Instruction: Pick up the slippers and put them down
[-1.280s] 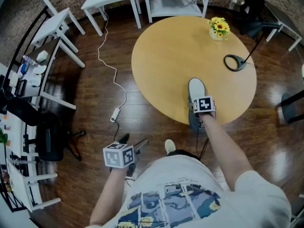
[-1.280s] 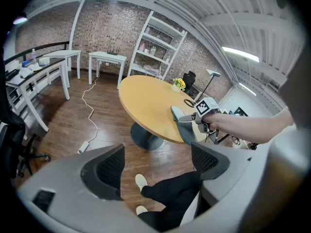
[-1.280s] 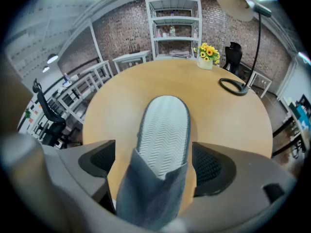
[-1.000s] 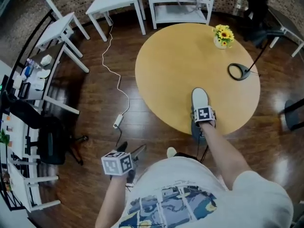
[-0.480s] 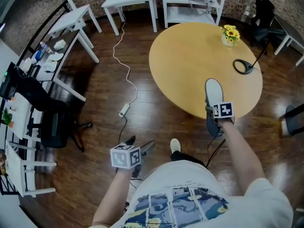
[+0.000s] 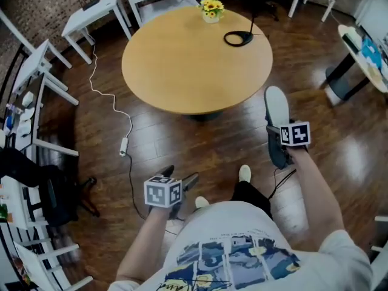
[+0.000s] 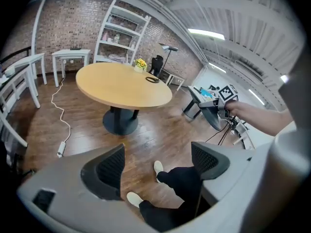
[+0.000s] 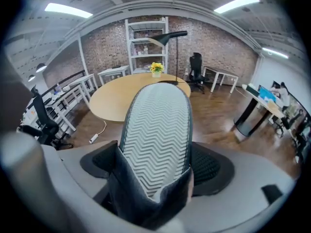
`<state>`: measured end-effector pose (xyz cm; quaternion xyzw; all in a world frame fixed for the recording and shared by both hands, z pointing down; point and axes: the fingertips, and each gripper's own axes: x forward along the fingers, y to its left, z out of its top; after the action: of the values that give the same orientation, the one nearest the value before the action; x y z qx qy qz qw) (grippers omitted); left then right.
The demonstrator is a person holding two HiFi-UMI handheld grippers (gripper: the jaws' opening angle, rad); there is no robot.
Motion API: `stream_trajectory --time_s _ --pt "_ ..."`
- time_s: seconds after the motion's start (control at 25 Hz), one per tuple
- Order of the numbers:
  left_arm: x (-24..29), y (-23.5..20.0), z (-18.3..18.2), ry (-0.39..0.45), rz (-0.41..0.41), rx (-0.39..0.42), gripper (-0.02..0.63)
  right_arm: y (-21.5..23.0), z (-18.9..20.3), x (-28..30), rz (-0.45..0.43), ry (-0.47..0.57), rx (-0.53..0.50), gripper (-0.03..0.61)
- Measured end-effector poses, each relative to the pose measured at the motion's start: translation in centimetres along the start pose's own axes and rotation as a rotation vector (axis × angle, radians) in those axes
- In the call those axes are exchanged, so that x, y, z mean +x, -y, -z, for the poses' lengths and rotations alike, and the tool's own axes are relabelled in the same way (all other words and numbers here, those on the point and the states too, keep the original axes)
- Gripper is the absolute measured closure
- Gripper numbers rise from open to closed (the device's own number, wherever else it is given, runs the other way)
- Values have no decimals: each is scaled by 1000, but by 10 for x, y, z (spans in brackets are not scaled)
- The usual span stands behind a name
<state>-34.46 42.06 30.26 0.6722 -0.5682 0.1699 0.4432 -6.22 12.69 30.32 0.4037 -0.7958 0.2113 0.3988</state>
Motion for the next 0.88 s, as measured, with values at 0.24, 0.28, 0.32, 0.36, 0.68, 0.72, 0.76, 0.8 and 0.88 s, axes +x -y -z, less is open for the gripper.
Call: stream_trajectory --time_s 0.24,0.28,0.32,0.36,0.68,0.72,0.76,0.8,0.88 --pt "150 116 -65 -154 80 148 184 198 82 55 75 -109 196 100" --pt "185 138 -79 -178 89 178 184 232 93 76 80 -129 215 100" --pt "222 157 -89 -207 98 209 184 265 106 101 85 -146 234 100" --pt "263 175 -94 -242 109 237 184 296 122 128 90 -162 257 100" --pt "599 218 -36 -415 148 329 184 455 313 466 78 -239 362 101" --pt "635 215 -21 -430 153 332 184 467 336 508 81 -243 359 101" --pt "670 210 -6 -435 157 340 184 478 356 548 87 -240 360 101" --pt "703 203 8 -436 162 350 184 486 377 584 93 -234 365 101" --pt "756 186 40 -455 170 367 184 488 426 644 100 -240 376 101"
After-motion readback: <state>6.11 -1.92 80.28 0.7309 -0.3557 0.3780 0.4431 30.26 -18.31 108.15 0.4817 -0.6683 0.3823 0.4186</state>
